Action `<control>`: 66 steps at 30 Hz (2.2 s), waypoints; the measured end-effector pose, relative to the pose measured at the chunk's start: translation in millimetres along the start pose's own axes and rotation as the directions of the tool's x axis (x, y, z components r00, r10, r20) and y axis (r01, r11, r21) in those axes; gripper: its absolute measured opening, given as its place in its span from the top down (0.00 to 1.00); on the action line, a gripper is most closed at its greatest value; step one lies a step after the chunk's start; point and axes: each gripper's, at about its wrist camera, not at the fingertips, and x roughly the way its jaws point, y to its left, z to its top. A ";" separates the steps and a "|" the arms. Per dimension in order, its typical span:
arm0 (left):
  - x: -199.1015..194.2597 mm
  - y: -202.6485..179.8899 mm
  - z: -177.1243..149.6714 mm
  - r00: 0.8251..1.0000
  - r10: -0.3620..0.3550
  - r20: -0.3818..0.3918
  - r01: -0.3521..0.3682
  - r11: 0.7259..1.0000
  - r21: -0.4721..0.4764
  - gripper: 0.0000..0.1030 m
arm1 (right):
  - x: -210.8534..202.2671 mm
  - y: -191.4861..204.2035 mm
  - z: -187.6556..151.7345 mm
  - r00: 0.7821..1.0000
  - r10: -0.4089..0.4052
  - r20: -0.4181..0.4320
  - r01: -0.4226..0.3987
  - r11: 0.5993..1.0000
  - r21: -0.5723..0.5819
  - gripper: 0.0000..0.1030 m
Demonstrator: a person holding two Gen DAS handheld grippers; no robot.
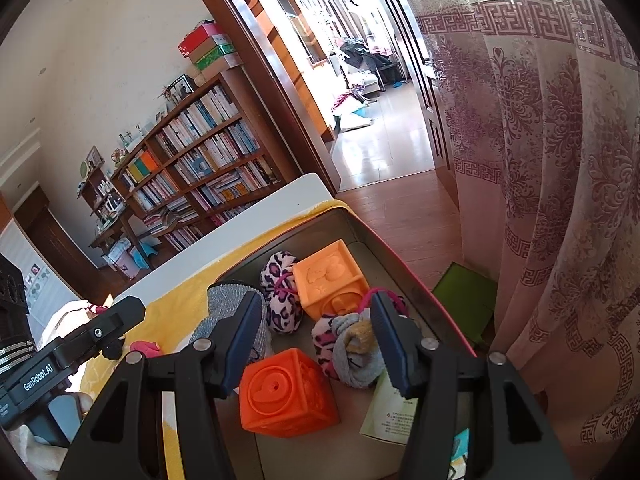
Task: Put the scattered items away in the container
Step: 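Lower both socks into the tin and open both grippers, then withdraw both grippers from the tin toward the red pompoms, then grasp a red pompom with the left gripper while the right grasps another red pompom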
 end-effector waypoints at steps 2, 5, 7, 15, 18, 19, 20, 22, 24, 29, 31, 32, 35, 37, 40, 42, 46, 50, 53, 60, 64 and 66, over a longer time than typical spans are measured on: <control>-4.0 6.0 -3.6 1.000 0.007 -0.001 -0.007 1.000 -0.007 0.19 | -0.9 5.2 -1.8 1.000 0.008 0.000 -0.008 1.000 -0.015 0.41; -10.3 16.2 -8.0 1.000 0.023 -0.004 -0.023 0.999 -0.025 0.19 | -1.9 14.7 -4.9 1.000 0.023 -0.002 -0.023 0.999 -0.042 0.41; -15.4 24.9 -11.2 0.999 0.032 -0.007 -0.032 0.999 -0.040 0.19 | -2.3 22.3 -7.8 0.999 0.035 -0.008 -0.036 0.998 -0.060 0.41; -39.7 57.6 -28.9 0.996 0.088 -0.018 -0.089 0.993 -0.079 0.19 | -10.1 56.1 -24.1 0.995 0.096 -0.037 -0.100 0.986 -0.134 0.41; -49.6 69.4 -36.6 0.994 0.105 -0.021 -0.107 0.989 -0.099 0.19 | -14.7 72.8 -34.8 0.991 0.118 -0.055 -0.126 0.976 -0.178 0.41; -53.1 73.3 -39.2 0.994 0.109 -0.023 -0.111 0.988 -0.106 0.19 | -16.1 78.6 -38.8 0.990 0.125 -0.063 -0.135 0.972 -0.191 0.41; -56.3 77.0 -41.7 0.993 0.114 -0.024 -0.116 0.987 -0.111 0.19 | -17.5 84.3 -43.2 0.989 0.133 -0.071 -0.145 0.968 -0.205 0.41; -62.7 84.5 -47.0 0.992 0.124 -0.027 -0.126 0.984 -0.123 0.19 | -19.1 94.9 -52.1 0.986 0.143 -0.090 -0.161 0.959 -0.233 0.41; -69.0 91.6 -52.3 0.991 0.128 -0.029 -0.130 0.982 -0.137 0.19 | -20.2 104.7 -62.2 0.983 0.149 -0.109 -0.173 0.950 -0.260 0.41; -80.6 104.1 -66.7 0.990 0.136 -0.039 -0.140 0.978 -0.154 0.19 | -18.9 124.6 -84.1 0.976 0.150 -0.158 -0.193 0.931 -0.310 0.41; -83.5 107.3 -73.0 0.990 0.137 -0.045 -0.142 0.978 -0.154 0.19 | -16.8 130.8 -93.2 0.974 0.142 -0.178 -0.194 0.928 -0.319 0.41; -84.7 108.7 -76.2 0.989 0.137 -0.049 -0.143 0.978 -0.152 0.19 | -15.0 133.0 -97.1 0.972 0.139 -0.188 -0.195 0.927 -0.320 0.41; -87.0 111.1 -86.3 0.988 0.139 -0.060 -0.146 0.979 -0.143 0.19 | -10.4 135.8 -107.1 0.970 0.124 -0.211 -0.189 0.927 -0.324 0.41; -87.7 112.3 -92.7 0.987 0.143 -0.071 -0.152 0.979 -0.137 0.19 | -7.9 136.8 -112.5 0.968 0.113 -0.222 -0.183 0.928 -0.325 0.41; -86.9 115.8 -103.0 0.984 0.159 -0.084 -0.169 0.977 -0.129 0.19 | -4.1 137.3 -119.2 0.968 0.090 -0.235 -0.166 0.929 -0.329 0.41; -86.0 118.6 -109.3 0.981 0.168 -0.091 -0.179 0.976 -0.124 0.19 | -0.7 136.7 -121.8 0.967 0.078 -0.243 -0.158 0.930 -0.332 0.41; -82.5 122.5 -118.1 0.979 0.172 -0.110 -0.185 0.975 -0.121 0.19 | 5.7 135.2 -128.4 0.967 0.046 -0.250 -0.134 0.929 -0.346 0.41; -76.3 125.6 -125.1 0.975 0.176 -0.135 -0.192 0.974 -0.116 0.19 | 12.7 134.2 -132.9 0.966 0.018 -0.258 -0.113 0.928 -0.356 0.41; -72.0 127.8 -127.7 0.973 0.177 -0.146 -0.195 0.974 -0.119 0.19 | 16.8 134.1 -134.4 0.965 0.007 -0.263 -0.105 0.926 -0.362 0.41; -60.5 134.0 -133.0 0.965 0.190 -0.179 -0.212 0.970 -0.116 0.19 | 28.3 140.2 -138.8 0.964 -0.037 -0.263 -0.073 0.915 -0.398 0.41; -57.1 139.0 -135.8 0.965 0.185 -0.186 -0.211 0.968 -0.132 0.19 | 34.4 141.1 -140.9 0.962 -0.051 -0.268 -0.064 0.912 -0.404 0.41; -56.8 139.9 -135.8 0.966 0.182 -0.184 -0.208 0.969 -0.134 0.19 | 36.3 141.7 -141.4 0.962 -0.059 -0.267 -0.058 0.910 -0.410 0.41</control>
